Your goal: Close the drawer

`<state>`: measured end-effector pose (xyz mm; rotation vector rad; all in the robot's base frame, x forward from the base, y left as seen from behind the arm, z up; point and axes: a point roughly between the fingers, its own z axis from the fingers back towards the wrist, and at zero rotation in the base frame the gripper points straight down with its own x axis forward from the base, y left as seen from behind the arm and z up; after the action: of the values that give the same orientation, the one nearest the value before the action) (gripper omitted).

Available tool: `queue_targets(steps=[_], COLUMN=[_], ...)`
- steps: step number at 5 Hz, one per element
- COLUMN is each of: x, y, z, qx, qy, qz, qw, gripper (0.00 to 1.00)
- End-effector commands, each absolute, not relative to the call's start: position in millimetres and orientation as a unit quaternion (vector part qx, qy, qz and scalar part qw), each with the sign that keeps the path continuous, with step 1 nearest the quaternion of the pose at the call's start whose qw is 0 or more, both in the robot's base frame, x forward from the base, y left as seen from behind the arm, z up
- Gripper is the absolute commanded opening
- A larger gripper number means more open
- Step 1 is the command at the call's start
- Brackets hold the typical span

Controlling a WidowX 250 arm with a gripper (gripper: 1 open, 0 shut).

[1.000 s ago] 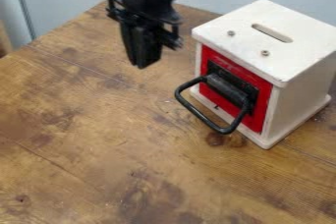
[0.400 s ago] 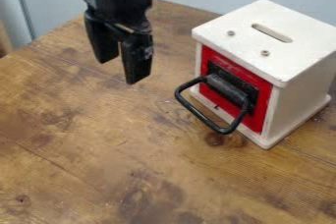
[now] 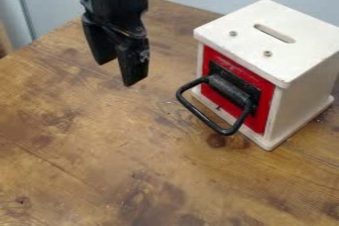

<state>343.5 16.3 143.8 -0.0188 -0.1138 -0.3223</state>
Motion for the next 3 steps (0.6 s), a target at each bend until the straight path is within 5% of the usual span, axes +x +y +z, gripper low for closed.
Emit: queue_targets(steps=[1,3], x=[352,358], y=[27,28], z=[151.1,140.2], qx=[-0.006,-0.007], qy=[-0.074,-0.073], qz=[-0.157,-0.176], qw=[0.985,0.982], gripper=[1.0,1.0])
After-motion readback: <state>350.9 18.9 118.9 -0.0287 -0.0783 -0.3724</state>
